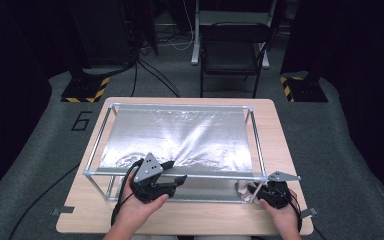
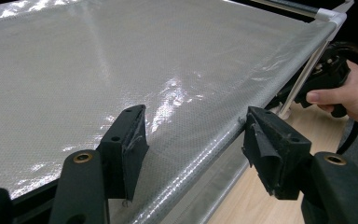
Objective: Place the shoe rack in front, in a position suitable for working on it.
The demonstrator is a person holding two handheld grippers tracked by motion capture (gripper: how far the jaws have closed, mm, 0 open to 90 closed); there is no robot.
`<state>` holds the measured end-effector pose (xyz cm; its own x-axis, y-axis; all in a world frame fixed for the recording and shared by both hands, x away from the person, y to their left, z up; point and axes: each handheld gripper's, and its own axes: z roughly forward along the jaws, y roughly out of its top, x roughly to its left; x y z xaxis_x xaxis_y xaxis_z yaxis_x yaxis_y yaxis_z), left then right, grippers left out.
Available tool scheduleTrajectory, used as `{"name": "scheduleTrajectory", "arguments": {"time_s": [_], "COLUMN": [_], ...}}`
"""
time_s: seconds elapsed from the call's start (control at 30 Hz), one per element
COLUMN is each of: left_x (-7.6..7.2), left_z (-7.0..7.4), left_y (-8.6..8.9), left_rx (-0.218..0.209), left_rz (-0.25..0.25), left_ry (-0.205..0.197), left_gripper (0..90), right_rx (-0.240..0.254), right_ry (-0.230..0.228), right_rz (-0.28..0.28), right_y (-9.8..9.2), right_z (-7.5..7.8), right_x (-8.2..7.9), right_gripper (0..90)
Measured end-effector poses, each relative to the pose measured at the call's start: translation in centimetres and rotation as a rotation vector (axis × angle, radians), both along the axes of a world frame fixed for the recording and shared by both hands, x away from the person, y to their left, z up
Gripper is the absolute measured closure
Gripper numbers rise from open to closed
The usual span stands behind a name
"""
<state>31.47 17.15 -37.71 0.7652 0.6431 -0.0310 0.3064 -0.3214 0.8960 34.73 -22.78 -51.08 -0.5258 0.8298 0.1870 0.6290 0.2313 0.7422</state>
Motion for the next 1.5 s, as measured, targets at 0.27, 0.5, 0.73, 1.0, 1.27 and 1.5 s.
{"name": "scheduleTrajectory", "arguments": {"time_s": [0.27, 0.5, 0.73, 1.0, 1.27, 1.5], "left_x": [-0.1, 0.0, 0.1, 0.8, 1.0, 1.0], "left_z": [-0.1, -0.1, -0.1, 0.0, 0.0, 0.0], "left_y": [0.0, 0.0, -0.1, -0.3, -0.3, -0.4], "left_rx": [-0.001, 0.001, -0.001, 0.009, 0.005, 0.006], "left_rz": [0.005, 0.003, 0.005, 0.004, 0.009, 0.006], "left_ry": [-0.009, -0.007, -0.010, -0.007, -0.008, -0.007], "left_gripper": [39.2, 39.2, 39.3, 39.4, 39.5, 39.5], "right_rx": [-0.004, 0.008, -0.002, 0.010, 0.016, 0.004], "right_ry": [-0.007, -0.004, -0.009, -0.022, -0.020, -0.026], "right_rz": [-0.014, -0.020, -0.021, -0.023, -0.022, -0.006], "right_y": [-1.1, -1.8, -1.9, -2.2, -1.9, -2.1], "right_z": [-0.2, 0.0, 0.1, 0.7, 0.3, 0.6], "right_x": [-1.8, -3.3, -4.1, -4.2, -4.8, -5.8], "right_gripper": [73.9, 74.3, 74.6, 74.8, 75.0, 75.2]}}
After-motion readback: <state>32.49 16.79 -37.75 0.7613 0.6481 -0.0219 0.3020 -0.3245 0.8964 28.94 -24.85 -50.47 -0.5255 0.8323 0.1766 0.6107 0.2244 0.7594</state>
